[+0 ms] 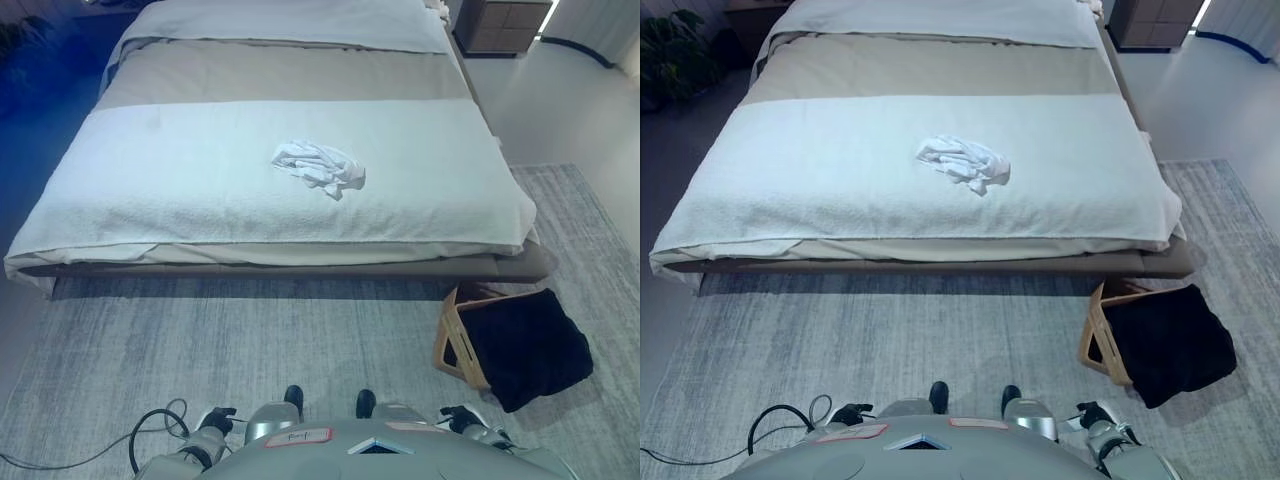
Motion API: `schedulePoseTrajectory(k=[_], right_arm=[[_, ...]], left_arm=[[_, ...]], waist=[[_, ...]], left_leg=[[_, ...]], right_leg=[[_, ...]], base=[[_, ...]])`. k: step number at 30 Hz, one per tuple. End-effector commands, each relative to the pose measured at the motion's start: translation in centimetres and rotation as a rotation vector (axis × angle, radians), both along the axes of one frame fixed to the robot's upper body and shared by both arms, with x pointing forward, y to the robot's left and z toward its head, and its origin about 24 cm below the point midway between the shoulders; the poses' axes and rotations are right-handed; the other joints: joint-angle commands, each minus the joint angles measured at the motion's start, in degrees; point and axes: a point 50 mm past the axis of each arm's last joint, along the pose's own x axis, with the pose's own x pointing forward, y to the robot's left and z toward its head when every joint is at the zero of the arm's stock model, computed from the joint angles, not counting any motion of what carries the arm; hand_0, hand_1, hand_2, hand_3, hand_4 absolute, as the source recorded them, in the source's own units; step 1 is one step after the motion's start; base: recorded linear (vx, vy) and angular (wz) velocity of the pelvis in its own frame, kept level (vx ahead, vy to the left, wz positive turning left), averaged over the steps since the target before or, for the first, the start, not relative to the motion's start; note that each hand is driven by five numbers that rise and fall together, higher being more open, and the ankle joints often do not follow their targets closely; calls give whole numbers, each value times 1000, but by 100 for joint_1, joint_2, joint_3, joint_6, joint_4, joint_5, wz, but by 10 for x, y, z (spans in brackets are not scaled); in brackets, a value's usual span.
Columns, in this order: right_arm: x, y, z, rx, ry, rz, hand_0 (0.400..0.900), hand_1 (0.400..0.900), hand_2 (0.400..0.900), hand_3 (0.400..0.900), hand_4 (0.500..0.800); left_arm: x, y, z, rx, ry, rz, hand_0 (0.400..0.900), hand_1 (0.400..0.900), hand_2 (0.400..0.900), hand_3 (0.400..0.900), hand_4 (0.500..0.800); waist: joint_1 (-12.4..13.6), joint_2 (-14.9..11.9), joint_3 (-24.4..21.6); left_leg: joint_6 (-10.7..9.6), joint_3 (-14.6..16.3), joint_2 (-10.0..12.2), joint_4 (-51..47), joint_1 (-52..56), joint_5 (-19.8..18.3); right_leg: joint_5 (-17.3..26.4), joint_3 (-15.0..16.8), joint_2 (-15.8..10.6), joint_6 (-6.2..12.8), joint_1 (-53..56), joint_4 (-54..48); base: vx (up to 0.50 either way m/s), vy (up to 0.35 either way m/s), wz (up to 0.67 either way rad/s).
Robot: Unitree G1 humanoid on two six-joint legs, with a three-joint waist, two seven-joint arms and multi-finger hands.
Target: Put the clothes on the bed into the basket.
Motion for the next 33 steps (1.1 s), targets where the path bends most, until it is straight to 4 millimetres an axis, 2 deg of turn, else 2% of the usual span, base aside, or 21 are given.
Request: schedulePoseTrajectory(k=[1,4,6,9,11,12,14,16,18,19,20,21,22,24,25,26,27,29,30,31,33], right_arm=[[30,-12,8,-52,-75,-4,900,900,900,900,800],[39,-15,10,-59,-101,20,900,900,900,900,800],[44,-22,13,-87,-97,50,900,900,900,900,800],[39,-24,13,-93,-85,50,900,900,900,900,800],[36,-20,11,-82,-82,62,900,900,900,900,800],[37,-18,11,-78,-88,64,900,900,900,900,800],[42,-14,10,-63,-108,64,900,900,900,900,800],[45,-8,9,-38,-122,55,900,900,900,900,800],[48,-2,8,-14,-134,51,900,900,900,900,800],[52,1,8,-5,-146,33,900,900,900,900,800],[49,-2,8,-5,-147,11,900,900,900,900,800],[49,-2,8,-6,-147,11,900,900,900,900,800],[51,-3,9,-3,-150,31,900,900,900,900,800],[59,-5,12,-8,-188,10,900,900,900,900,800],[60,-5,12,-6,-194,8,900,900,900,900,800],[62,-4,12,0,-203,4,900,900,900,900,800],[60,-3,11,4,-198,0,900,900,900,900,800],[52,-3,10,-3,-175,-17,900,900,900,900,800],[48,-4,9,-6,-165,-24,900,900,900,900,800],[44,-3,8,-4,-155,-33,900,900,900,900,800],[35,-5,6,-10,-130,-57,900,900,900,900,800]], left_arm=[[19,20,7,58,-61,124,900,900,900,900,800],[29,19,8,52,-102,179,900,900,900,900,800],[23,20,7,50,-96,225,900,900,900,900,800],[2,21,5,64,-48,292,900,900,900,900,800],[-14,20,4,69,-12,342,900,900,900,900,800],[-23,20,3,78,11,372,900,900,900,900,800],[-39,19,3,84,54,423,900,900,900,900,800],[-48,20,3,92,74,451,900,900,900,900,800],[-53,22,4,104,89,477,900,900,900,900,800],[-51,23,5,108,90,457,900,900,900,900,800],[-35,36,8,127,33,441,900,900,900,900,800],[-35,36,8,127,33,441,900,900,900,900,800],[-25,41,9,130,3,411,900,900,900,900,800],[-3,50,13,139,-67,357,900,900,900,900,800],[8,53,16,140,-100,338,900,900,900,900,800],[21,55,18,139,-138,312,900,900,900,900,800],[34,56,21,138,-173,276,900,900,900,900,800],[44,55,23,134,-199,251,900,900,900,900,800],[49,53,23,124,-210,243,900,900,900,900,800],[49,50,22,115,-207,243,900,900,900,900,800],[46,43,19,95,-191,235,900,900,900,900,800]], waist=[[29,-329,372],[182,-456,769],[347,-438,808],[611,-362,691],[809,-389,653],[902,-415,617],[1015,-440,548],[1134,-493,468],[1230,-542,295],[1261,-664,202],[1268,-760,157],[1280,-746,143],[1230,-756,102],[1132,-620,76],[1028,-513,91],[874,-437,165],[676,-361,274],[468,-252,409],[349,-190,442],[275,-166,470],[148,-218,534]], left_leg=[[-10,97,-136,1202,-333,-289],[-48,102,-449,2774,-1464,236],[-26,197,-718,2475,-2026,293],[-74,336,-236,1017,-2290,866],[-128,-26,-151,313,-2511,1008],[-232,-280,-52,163,-2718,1079],[-420,-451,218,190,-2881,1317],[-519,-368,392,382,-2895,1545],[-430,-315,362,543,-2796,1644],[-428,-212,187,1047,-2977,1522],[-305,-61,-52,1381,-2940,1304],[-306,-62,-31,1377,-2952,1310],[-197,57,-103,1394,-2918,1187],[51,103,-221,1151,-2570,1022],[158,5,-306,956,-2297,988],[267,-130,-430,695,-1996,973],[358,-232,-527,405,-1614,957],[394,-308,-581,161,-1069,873],[366,-404,-569,61,-825,797],[345,-468,-573,32,-625,730],[343,-526,-676,32,-334,520]], right_leg=[[-502,343,-21,34,-267,906],[-595,268,-61,-125,-134,959],[-698,280,-4,-143,46,858],[-907,472,154,-65,539,561],[-1102,718,111,-26,877,487],[-1278,896,77,9,1034,517],[-1463,1251,-47,126,1284,548],[-1583,1432,-262,255,1512,490],[-1614,1378,-581,404,1596,509],[-1408,1265,-801,566,1613,611],[-585,1266,-1015,631,1225,1320],[-571,1282,-999,630,1205,1315],[120,1240,-1055,602,990,1691],[919,1169,-922,452,499,2747],[919,1323,-595,369,282,3230],[703,1455,-101,280,8,3634],[427,1313,183,264,-313,3884],[68,630,122,177,-759,3726],[-351,316,193,60,-1001,3256],[-433,207,234,73,-1122,2940],[-147,43,122,185,-1280,1911]], base=[[-37,-186,1],[-58,-167,27],[190,-80,0],[436,13,-35],[513,60,-79],[533,110,-103],[526,166,-112],[544,265,-94],[548,377,-51],[668,437,-14],[494,291,-11],[415,276,-10],[237,233,-11],[398,392,11],[442,407,41],[455,386,48],[448,348,55],[437,251,52],[447,142,45],[466,82,38],[420,11,24]])
